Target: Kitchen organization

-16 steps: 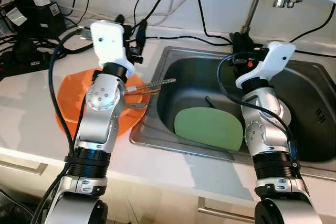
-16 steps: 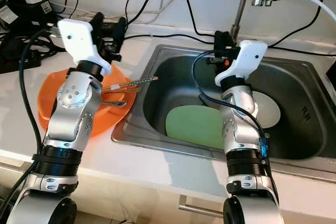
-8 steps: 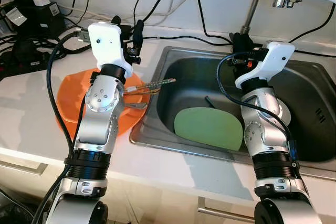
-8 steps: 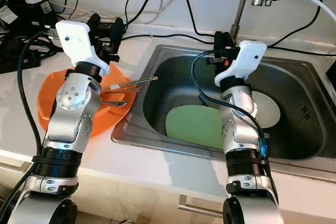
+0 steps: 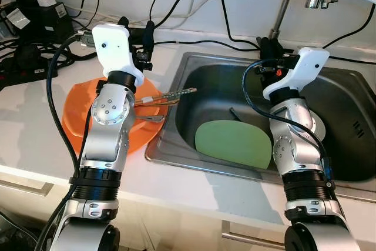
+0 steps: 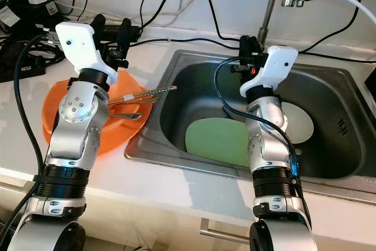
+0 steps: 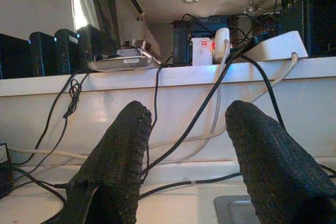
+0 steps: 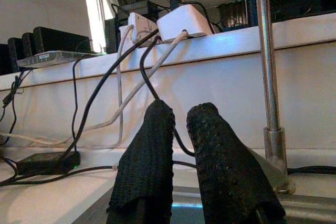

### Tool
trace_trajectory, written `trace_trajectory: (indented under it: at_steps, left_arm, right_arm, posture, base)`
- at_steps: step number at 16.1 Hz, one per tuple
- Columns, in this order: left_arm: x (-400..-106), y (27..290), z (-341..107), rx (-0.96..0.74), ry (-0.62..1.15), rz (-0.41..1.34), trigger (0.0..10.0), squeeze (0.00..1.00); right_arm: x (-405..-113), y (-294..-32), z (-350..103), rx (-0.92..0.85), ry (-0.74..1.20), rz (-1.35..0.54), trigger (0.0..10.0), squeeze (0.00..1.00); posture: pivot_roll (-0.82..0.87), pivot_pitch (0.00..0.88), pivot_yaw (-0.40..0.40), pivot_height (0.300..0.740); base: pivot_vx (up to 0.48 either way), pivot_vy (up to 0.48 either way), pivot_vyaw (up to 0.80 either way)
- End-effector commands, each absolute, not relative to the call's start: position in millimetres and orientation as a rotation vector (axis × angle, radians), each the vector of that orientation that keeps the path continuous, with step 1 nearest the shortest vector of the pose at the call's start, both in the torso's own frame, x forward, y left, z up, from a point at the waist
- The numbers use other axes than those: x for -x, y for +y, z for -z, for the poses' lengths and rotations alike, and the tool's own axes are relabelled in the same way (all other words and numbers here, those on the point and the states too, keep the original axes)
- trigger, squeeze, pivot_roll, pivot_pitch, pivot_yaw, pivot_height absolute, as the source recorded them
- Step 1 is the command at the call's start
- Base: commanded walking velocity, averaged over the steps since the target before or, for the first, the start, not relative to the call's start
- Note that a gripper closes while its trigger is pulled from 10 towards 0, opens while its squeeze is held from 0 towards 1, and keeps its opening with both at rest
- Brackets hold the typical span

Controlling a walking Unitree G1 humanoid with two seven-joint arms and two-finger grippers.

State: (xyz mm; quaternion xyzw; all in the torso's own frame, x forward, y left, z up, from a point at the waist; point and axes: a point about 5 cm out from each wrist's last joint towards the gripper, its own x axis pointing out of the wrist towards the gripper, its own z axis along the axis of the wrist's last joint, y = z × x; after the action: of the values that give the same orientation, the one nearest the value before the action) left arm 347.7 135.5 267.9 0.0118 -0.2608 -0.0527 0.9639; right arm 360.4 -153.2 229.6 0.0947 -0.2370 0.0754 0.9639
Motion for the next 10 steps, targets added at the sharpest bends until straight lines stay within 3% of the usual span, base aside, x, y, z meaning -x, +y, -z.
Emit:
trace_trajectory:
  at_steps: [1,3,10]
  left_arm:
    - [-345.1,136.6,-272.9,-0.024,-0.550,0.096,10.0,0.00]
    - [-344.6,136.1,-273.8,-0.020,-0.554,0.095,10.0,0.00]
    - [-345.2,137.6,-271.4,-0.012,-0.547,0.082,10.0,0.00]
  right_arm:
    - [-361.2,-152.3,-231.5,-0.186,-0.488,-0.154,10.0,0.00]
    - [-361.3,-152.4,-231.3,-0.186,-0.486,-0.154,10.0,0.00]
    - [-361.7,-151.8,-230.0,-0.185,-0.481,-0.155,10.0,0.00]
  posture:
    - [0.12,0.028,0.017,0.740]
    - [0.12,0.028,0.017,0.740]
    - [0.12,0.028,0.018,0.740]
  base:
    - [0.000,0.000,0.00]
    - [0.000,0.000,0.00]
    - [-0.218,0.000,0.00]
